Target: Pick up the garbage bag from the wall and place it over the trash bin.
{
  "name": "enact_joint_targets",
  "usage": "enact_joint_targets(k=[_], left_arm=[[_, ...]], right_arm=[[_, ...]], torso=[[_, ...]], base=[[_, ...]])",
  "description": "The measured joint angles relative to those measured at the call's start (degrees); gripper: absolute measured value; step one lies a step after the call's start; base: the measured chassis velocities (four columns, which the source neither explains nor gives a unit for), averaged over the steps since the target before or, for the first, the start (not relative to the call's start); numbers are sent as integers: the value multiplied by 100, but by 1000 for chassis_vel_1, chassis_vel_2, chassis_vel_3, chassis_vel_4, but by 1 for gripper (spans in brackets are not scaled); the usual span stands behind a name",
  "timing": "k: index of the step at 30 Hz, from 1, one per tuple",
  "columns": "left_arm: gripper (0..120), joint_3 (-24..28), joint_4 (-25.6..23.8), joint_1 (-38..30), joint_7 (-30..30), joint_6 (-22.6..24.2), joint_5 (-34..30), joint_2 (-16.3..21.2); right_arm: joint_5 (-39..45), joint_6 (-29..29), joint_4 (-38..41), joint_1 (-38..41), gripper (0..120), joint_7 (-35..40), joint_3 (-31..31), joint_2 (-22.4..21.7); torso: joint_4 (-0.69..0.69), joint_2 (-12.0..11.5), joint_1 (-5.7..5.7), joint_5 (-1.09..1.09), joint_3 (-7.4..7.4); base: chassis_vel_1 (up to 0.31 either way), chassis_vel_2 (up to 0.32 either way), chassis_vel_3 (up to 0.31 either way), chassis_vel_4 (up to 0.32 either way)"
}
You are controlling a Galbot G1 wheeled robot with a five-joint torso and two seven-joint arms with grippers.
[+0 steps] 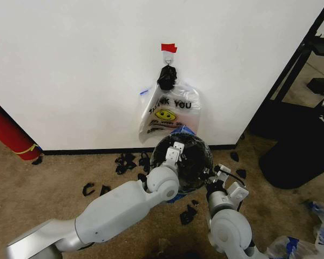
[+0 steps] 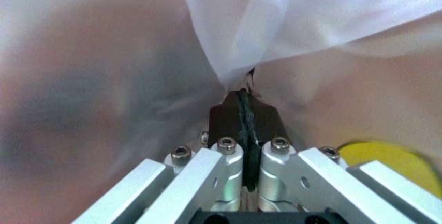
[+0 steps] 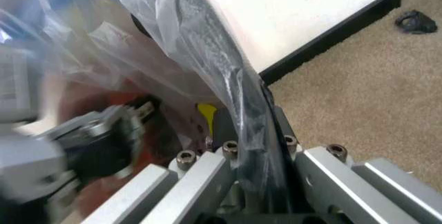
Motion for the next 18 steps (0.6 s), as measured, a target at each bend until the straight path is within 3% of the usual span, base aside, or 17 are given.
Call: enact_joint_targets(k=[18], left_arm=[[0,14,561,23,133,-87,137,-208]], right_arm=[[65,-27,223,-154,0,-200,-94,-87]], torso=[[0,0,0,0,0]], base=[[0,0,0,0]])
